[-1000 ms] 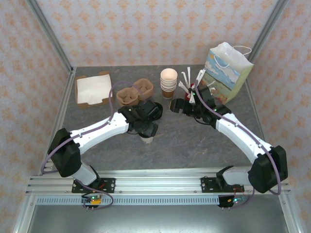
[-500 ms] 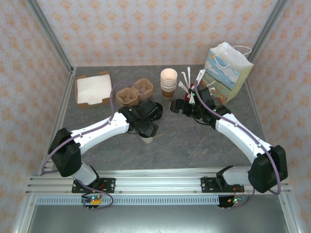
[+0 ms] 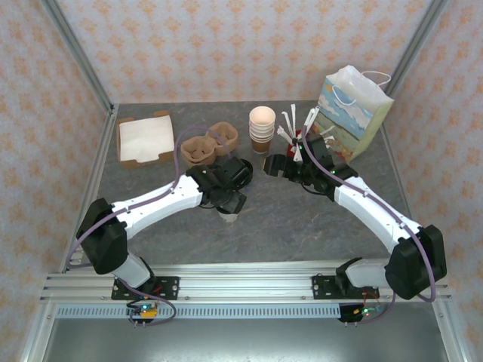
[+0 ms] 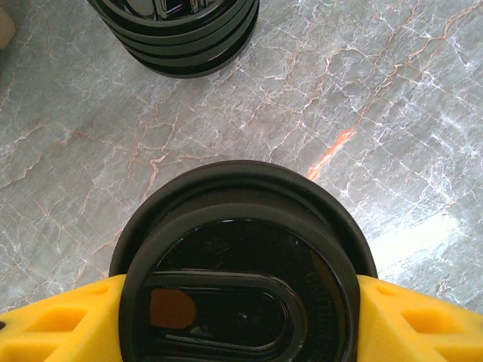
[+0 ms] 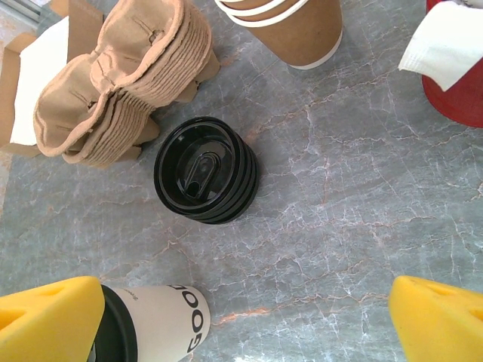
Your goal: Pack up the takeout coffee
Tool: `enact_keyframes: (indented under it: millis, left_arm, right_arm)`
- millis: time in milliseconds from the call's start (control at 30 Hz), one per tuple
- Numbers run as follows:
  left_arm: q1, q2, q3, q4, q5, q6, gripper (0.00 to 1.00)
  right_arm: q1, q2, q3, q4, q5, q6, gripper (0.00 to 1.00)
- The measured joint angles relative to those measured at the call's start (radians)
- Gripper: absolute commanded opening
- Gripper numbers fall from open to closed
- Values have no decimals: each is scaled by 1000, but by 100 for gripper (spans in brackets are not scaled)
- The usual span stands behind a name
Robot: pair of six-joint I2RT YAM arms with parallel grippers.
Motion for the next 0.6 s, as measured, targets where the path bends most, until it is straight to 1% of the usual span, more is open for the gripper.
enact_keyframes:
  millis: [167, 433, 600]
  left_arm:
    - [1, 2, 30, -23, 9, -13, 52]
    - [10, 4, 58, -31, 31, -56, 65]
    - [10, 7, 68, -43, 39, -64, 71]
  right_arm:
    - [0, 5, -1, 0, -1, 0, 97]
    - [0, 5, 0, -2, -1, 0, 97]
    - [1, 6, 5, -6, -1, 0, 97]
